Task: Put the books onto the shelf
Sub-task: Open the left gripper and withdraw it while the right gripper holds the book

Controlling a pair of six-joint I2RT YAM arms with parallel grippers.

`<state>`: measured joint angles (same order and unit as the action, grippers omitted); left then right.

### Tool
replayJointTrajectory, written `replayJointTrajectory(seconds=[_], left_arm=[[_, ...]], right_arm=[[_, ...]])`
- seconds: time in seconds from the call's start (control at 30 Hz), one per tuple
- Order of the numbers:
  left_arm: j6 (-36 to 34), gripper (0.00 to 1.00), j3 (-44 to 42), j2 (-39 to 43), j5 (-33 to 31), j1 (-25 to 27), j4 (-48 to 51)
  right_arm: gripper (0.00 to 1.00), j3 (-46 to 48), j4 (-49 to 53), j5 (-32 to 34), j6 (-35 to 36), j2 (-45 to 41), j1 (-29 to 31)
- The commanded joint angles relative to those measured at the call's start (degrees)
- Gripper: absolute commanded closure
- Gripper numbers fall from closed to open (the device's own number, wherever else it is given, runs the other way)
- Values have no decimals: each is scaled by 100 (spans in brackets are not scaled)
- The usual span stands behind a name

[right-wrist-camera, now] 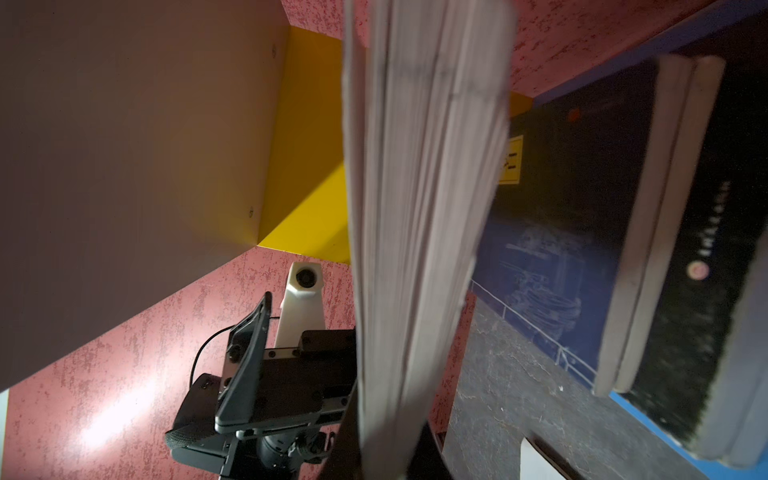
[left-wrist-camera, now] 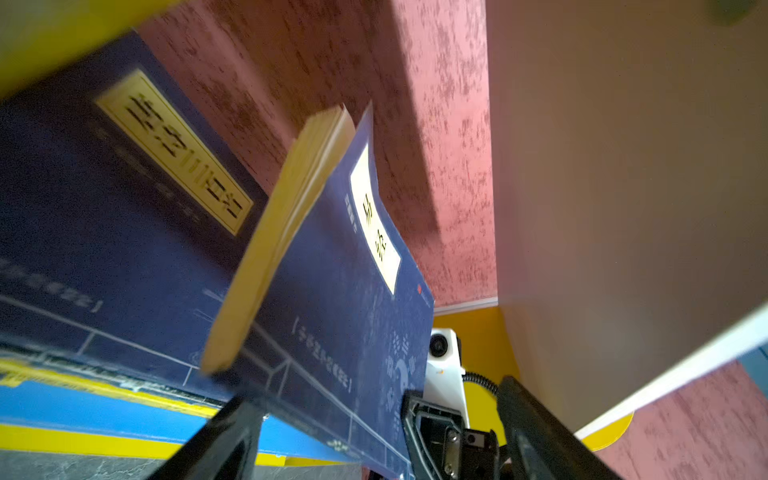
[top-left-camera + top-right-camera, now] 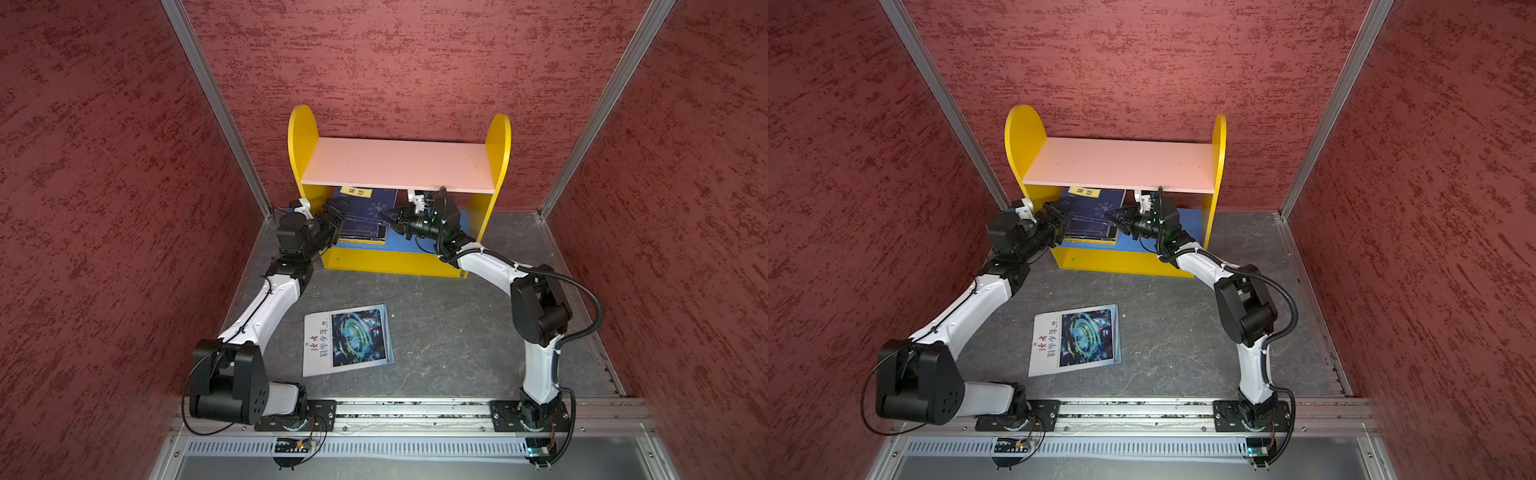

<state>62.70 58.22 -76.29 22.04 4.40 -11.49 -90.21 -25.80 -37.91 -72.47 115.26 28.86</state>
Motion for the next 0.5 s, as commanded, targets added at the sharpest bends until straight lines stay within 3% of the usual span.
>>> replayJointTrajectory(seconds=[0.0, 0.13, 0.27, 0.47], left_arm=[[-807, 0, 175, 465, 329, -320, 1386], [-1179, 1, -41, 981, 816, -933, 2168], [-1477, 1, -250, 1438, 1011, -1633, 2740], [-1509, 1, -493, 1591, 1402, -2475, 2949]], right_arm=[[90, -475, 453, 55, 402, 167, -43], [90, -1163, 777, -305, 524, 611, -40], [89, -2113, 1723, -607, 1034, 1041, -44], [88, -2994, 2923, -640, 1686, 1373, -41]])
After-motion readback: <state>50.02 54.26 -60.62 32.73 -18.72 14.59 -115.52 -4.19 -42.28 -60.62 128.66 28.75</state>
